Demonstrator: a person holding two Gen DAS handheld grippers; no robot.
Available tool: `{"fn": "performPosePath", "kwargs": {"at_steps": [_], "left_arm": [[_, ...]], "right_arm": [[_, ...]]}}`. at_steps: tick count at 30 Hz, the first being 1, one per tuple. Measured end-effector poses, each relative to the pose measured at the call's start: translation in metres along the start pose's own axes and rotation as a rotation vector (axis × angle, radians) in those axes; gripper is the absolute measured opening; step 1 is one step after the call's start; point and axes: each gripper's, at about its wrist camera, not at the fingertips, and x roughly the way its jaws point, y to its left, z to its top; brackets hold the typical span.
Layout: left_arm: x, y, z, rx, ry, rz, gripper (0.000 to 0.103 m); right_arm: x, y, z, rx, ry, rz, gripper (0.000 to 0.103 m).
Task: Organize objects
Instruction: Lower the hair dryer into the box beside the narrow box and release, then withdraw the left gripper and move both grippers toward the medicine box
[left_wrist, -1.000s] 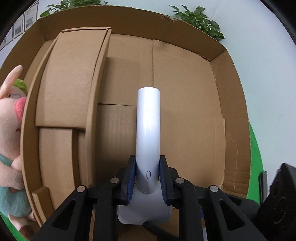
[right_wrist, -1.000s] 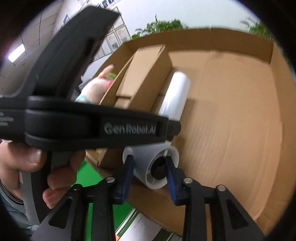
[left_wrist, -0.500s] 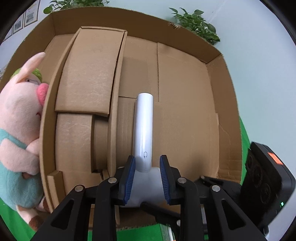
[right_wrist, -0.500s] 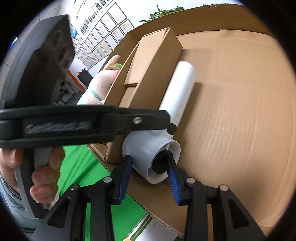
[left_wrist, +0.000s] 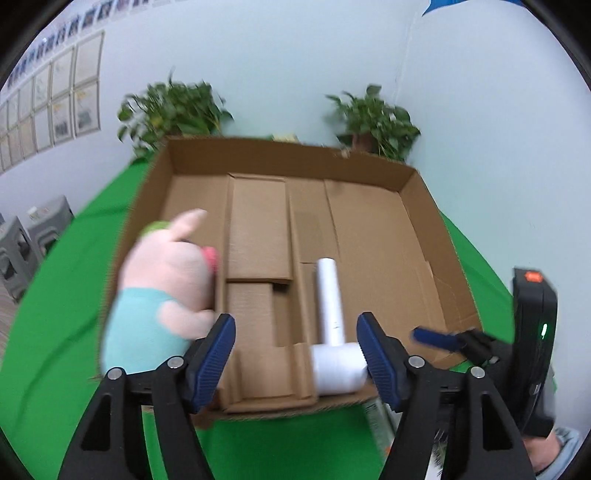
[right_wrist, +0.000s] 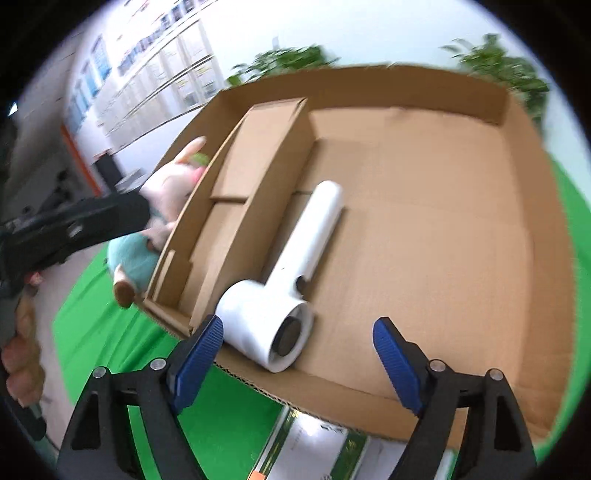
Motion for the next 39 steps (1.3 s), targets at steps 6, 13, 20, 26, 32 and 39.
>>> {"fn": "performPosePath", "kwargs": {"at_steps": [6,13,20,26,32,39], "left_arm": [[-0.042,0.029,-0.025,-0.014,-0.028,0.011,0.068],[-0.054,0.05,-0.046,-0.039,-0.029,-0.002,0.068],[-0.046,0.057,-0.053,-0.046,-0.022,-0.007,0.068],[-0.045,0.05,-0.049,-0.015,-0.056,0.025,0.069],[-0.074,0.035,-0.045,0.02,-0.272,0.144,0.103],[-0.109,0.012,-0.051,0.045,-0.416,0.158,0.103]], "right_arm": [[0.012,-0.025,0.027,0.131,0.012,-0.022,0.082],[0.06,-0.022,0.053,0.172,0.127,-0.008,0.06],[0.059,-0.008,0.05,0.137,0.143,-0.007,0.032],[0.049,-0.002,0.05,0.096,0.122,-0.071,0.034],[-0.021,0.024,0.039,-0.039,-0.099,-0.245,0.1],[-0.089,0.041,-0.003,-0.027,-0.243,-0.314,0.102]]}}
